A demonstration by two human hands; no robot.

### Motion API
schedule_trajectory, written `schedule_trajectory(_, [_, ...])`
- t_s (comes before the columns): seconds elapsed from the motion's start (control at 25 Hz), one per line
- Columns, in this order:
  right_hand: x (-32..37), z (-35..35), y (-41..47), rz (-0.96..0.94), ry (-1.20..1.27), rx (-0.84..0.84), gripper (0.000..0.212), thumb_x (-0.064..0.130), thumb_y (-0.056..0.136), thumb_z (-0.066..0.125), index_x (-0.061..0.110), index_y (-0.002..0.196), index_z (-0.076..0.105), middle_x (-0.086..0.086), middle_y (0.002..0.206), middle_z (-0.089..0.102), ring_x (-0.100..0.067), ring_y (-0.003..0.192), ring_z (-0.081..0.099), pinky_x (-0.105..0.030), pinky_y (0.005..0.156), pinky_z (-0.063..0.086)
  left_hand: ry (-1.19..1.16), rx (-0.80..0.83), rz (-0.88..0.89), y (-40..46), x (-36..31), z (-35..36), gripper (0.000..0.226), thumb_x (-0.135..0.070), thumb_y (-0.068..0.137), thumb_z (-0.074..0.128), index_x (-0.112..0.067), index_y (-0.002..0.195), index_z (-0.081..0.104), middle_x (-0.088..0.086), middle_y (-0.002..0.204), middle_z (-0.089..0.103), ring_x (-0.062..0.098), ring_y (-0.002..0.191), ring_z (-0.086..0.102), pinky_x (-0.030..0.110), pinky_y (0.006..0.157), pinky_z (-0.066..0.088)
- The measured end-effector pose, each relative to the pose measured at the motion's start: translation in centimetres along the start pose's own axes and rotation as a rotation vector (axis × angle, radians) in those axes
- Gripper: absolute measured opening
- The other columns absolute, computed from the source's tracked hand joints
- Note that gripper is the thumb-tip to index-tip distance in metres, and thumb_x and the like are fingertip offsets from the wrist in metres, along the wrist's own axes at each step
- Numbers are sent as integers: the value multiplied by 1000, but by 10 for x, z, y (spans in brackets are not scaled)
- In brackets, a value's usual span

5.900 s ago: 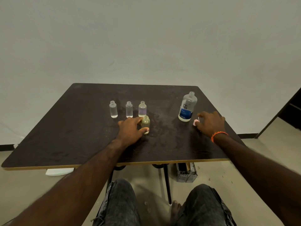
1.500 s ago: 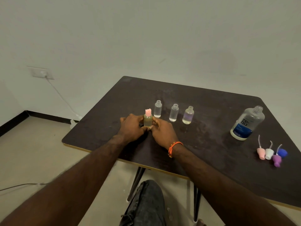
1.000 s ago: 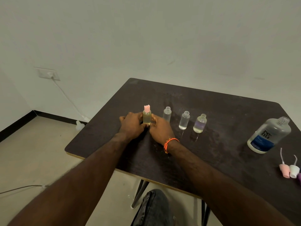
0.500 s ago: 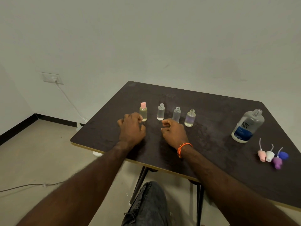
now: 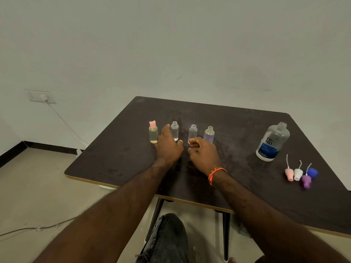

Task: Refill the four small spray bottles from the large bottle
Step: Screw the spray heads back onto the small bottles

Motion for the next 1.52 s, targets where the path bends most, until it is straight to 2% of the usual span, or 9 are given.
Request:
schedule_trajectory(0.16, [-5,-2,2,-37,16,-25,27,10,89,61,16,113,70,8,106,72,0,95,66,-17,88,53,-96,17,-138,18,4,12,67,-20,91,75,-6,149,45,14,137,64,33,124,63,44,103,53])
schedule_trajectory(0.36, [-10,-6,7,-61,19,-29,23,11,89,59,17,109,71,9,100,72,-1,90,67,-21,86,56,-63,-21,-187,32,6,21,43,-31,94,73,-14,131,60,10,123,71,35,117,64,45,99,53])
schedule_trajectory(0.48, [-12,-10,4,-35,-1,-23,24,11,89,59,17,109,71,8,101,72,-2,90,68,-23,87,56,20,-8,-194,24,2,19,42,-37,94,72,-16,128,62,11,120,72,36,115,64,43,96,51])
schedule_trajectory(0.64, [-8,-15,-7,19,-12,20,37,8,86,58,18,120,67,4,109,71,-5,100,66,-26,92,53,101,32,-126,-7,-5,8,43,-47,91,71,-22,126,63,7,115,74,34,112,67,46,99,52])
schedule_trajectory(0.8, [-8,-21,-22,72,53,31,51,-2,84,53,18,131,61,-2,123,68,-13,116,62,-29,96,52,109,152,44,-40,-17,7,41,-48,87,77,-26,121,68,-6,100,74,20,98,69,51,97,54])
schedule_trajectory(1.08, [-28,-62,-53,106,35,-29,49,-3,86,54,20,128,64,3,120,71,-11,111,65,-36,96,56,33,290,223,-77,-46,35,43,-41,87,81,-29,126,67,-9,113,75,15,108,69,55,102,49])
schedule_trajectory(1.24, [-48,-92,-68,152,25,-73,48,-2,88,56,20,131,62,2,122,69,-10,113,63,-31,96,55,-10,350,281,-88,-66,59,45,-42,87,81,-31,128,67,-11,115,75,12,109,68,51,104,45])
schedule_trajectory(1.36, [-64,-113,-73,167,-74,-96,42,9,90,60,21,130,60,3,117,69,-9,105,65,-25,90,53,12,359,311,-93,-80,69,45,-44,89,78,-30,130,66,-9,107,74,13,103,66,39,93,37])
schedule_trajectory(1.52, [-94,-171,-68,159,-637,-295,31,30,89,62,23,119,65,-2,107,72,-26,103,62,-43,90,50,67,393,322,-89,-85,70,45,-49,91,74,-31,131,66,-10,98,70,13,96,61,43,95,37])
Point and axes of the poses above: each hand's wrist, its own y-axis towards the middle knuckle, its own z-axis out of the palm, x = y × z, the point moved 2 cm from there along y, towards the middle knuckle
